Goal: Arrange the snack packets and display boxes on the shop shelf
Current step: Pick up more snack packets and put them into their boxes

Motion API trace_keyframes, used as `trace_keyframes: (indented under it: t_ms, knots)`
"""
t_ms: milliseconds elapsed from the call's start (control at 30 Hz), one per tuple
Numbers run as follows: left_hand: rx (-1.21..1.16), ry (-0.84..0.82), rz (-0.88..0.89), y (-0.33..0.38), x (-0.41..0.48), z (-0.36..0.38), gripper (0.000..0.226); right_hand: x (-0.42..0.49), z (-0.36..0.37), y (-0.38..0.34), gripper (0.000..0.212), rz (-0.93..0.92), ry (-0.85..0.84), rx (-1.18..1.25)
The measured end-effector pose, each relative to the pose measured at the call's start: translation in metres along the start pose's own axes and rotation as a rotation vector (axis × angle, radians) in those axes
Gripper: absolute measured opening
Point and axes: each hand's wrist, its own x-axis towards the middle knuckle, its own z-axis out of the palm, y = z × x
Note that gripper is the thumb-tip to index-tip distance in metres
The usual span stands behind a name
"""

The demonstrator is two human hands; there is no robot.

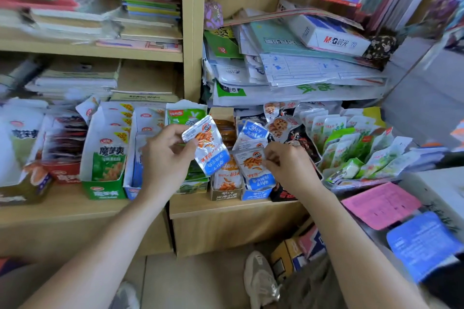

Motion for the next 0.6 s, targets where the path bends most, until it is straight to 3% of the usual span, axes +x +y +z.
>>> trace_keyframes:
  t_ms: [167, 267, 300, 433, 533, 600]
  knots:
    - [-0.013, -0.019, 0.002, 0.005, -0.004, 0.008, 0.022, 0.001, 0.007, 0.006, 0.016, 0.026, 0.048, -0.208]
    - [-0.005, -0.018, -0.002, 0.006, -0.006, 0.012, 0.015, 0.001, 0.011, 0.003, 0.065, 0.089, 0.106, -0.284]
    - [0.006, -0.014, 0.000, 0.006, -0.007, 0.013, 0.014, 0.000, 0.012, 0.001, 0.068, 0.053, 0.122, -0.298]
    - [0.023, 0.002, 0.013, 0.005, -0.007, 0.014, 0.015, -0.014, 0.018, -0.002, 0.037, -0.180, 0.028, -0.381]
    - [0.027, 0.003, 0.009, 0.004, -0.007, 0.014, 0.016, -0.031, 0.019, -0.010, 0.027, -0.134, -0.139, -0.501]
    - [0.011, 0.006, -0.003, 0.004, -0.006, 0.014, 0.016, -0.045, 0.022, -0.014, 0.035, -0.111, -0.219, -0.523]
